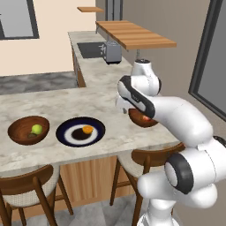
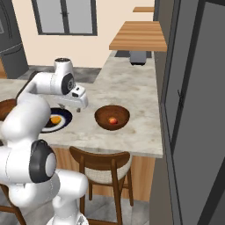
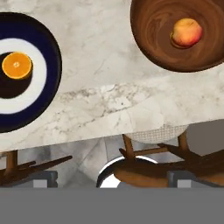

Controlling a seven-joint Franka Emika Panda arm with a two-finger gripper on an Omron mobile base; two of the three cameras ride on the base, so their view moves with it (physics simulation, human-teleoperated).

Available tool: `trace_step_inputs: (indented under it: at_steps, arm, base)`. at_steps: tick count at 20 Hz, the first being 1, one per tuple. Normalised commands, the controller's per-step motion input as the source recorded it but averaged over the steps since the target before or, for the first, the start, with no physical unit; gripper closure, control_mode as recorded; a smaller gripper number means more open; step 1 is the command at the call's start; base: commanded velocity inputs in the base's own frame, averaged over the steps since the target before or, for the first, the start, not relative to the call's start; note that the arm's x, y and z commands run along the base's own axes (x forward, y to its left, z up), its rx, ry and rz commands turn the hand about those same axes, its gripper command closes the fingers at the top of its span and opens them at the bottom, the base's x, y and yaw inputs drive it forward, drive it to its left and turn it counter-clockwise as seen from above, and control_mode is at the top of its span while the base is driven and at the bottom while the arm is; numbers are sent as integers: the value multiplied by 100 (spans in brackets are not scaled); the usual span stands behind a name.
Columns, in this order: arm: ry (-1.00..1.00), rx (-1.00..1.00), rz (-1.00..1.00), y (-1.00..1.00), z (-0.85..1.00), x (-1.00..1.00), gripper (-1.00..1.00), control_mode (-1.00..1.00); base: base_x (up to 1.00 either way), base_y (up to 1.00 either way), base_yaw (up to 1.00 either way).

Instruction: Take the fruits from the plate on the dining counter and place two fruits in each bowl.

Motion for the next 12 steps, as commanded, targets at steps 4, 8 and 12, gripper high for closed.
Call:
trace_step_inputs:
  at_steps: [4, 8, 12]
  arm:
    - [8, -1, 14, 94, -3, 11, -100, -100]
    - [2, 0, 12, 75, -36, 54, -100, -100]
    - [0, 0, 7, 74, -70, 52, -100, -100]
  base:
    - [0, 0, 0]
    - [0, 0, 0]
    - [0, 0, 0]
